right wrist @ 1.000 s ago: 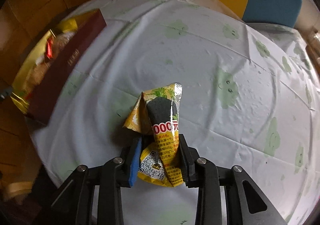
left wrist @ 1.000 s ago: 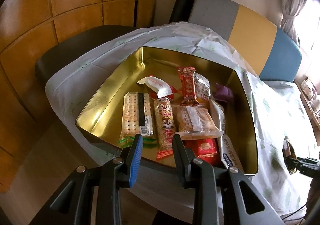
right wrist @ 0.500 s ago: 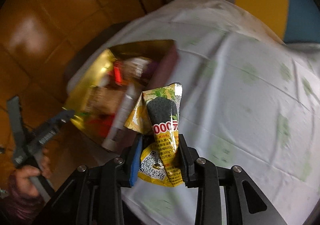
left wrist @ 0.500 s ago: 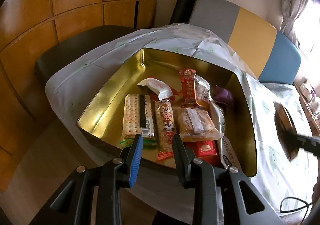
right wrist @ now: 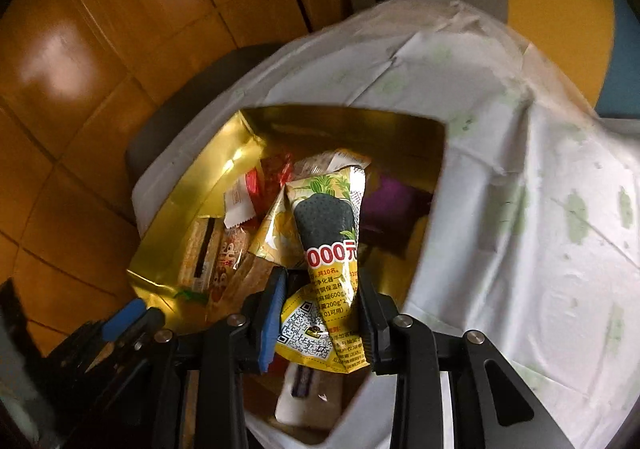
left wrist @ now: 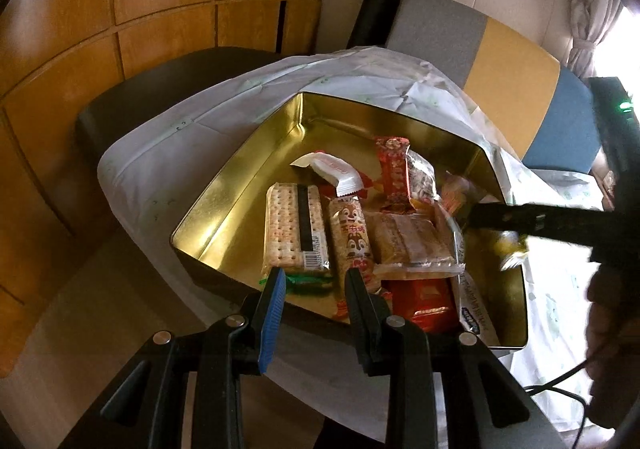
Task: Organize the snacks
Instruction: 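Lower the yellow bag into the tray and open the right gripper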
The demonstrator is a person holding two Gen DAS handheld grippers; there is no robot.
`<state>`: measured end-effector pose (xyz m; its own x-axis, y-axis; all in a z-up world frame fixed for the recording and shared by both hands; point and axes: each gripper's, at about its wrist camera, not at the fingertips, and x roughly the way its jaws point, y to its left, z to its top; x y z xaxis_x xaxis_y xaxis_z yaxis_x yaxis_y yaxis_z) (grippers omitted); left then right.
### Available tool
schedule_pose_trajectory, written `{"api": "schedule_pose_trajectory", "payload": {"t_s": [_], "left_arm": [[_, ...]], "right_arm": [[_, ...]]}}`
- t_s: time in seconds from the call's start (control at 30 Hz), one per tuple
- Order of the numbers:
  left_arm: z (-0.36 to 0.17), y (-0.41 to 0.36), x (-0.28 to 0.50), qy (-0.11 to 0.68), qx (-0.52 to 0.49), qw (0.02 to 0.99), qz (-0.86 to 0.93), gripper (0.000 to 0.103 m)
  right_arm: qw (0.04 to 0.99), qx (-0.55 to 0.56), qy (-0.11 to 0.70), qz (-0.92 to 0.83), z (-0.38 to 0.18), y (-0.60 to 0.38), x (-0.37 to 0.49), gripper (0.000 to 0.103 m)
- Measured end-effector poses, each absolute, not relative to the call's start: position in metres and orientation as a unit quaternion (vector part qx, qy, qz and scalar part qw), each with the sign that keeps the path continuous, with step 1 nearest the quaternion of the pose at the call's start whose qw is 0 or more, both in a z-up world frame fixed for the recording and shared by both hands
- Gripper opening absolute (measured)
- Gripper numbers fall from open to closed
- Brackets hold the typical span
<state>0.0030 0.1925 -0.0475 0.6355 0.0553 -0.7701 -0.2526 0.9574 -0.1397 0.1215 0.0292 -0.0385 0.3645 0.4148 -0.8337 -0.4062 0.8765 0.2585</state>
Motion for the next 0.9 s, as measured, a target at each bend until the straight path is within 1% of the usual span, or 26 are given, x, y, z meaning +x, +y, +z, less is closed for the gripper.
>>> {"api": "schedule_pose_trajectory", "payload": {"t_s": [0.2,0.23,0.27,0.37,0.47,0.6,0.73,0.8,0.9], "left_arm": [[-0.049,0.192,0.005,0.419,-0.116,0.896,0.086,0.031],[-0.049,0.191,0.005,0.418,-0.116,0.897,0.086,0.031],[-0.049,0.19,0.006,0.418,-0.113,0.897,0.086,0.031],[-0.049,0.186,0.006,0.418,-0.107,0.898,0.084,0.031],[-0.046,0.183,0.005,0.416,-0.104,0.899,0.083,0.031],[-0.042,0.183,0.004,0.411,-0.099,0.902,0.088,0.031],[-0.038,0.181,0.002,0.408,-0.097,0.903,0.092,0.031],[-0.037,0.181,0.0,0.406,-0.095,0.904,0.092,0.031],[-0.034,0.18,-0.002,0.402,-0.093,0.906,0.093,0.031]], "right_arm": [[0.823,-0.048,0.501,0.262,-0.052,0.042,0.118,0.038],[0.824,-0.056,0.498,0.264,-0.053,0.042,0.115,0.035],[0.828,-0.067,0.49,0.265,-0.052,0.043,0.112,0.029],[0.829,-0.096,0.485,0.262,-0.059,0.049,0.109,0.023],[0.833,-0.122,0.484,0.24,-0.07,0.052,0.113,0.022],[0.839,-0.13,0.478,0.225,-0.069,0.054,0.113,0.022],[0.842,-0.129,0.476,0.218,-0.069,0.051,0.108,0.024],[0.843,-0.129,0.475,0.216,-0.069,0.05,0.106,0.026],[0.853,-0.128,0.458,0.214,-0.061,0.049,0.097,0.027]]}}
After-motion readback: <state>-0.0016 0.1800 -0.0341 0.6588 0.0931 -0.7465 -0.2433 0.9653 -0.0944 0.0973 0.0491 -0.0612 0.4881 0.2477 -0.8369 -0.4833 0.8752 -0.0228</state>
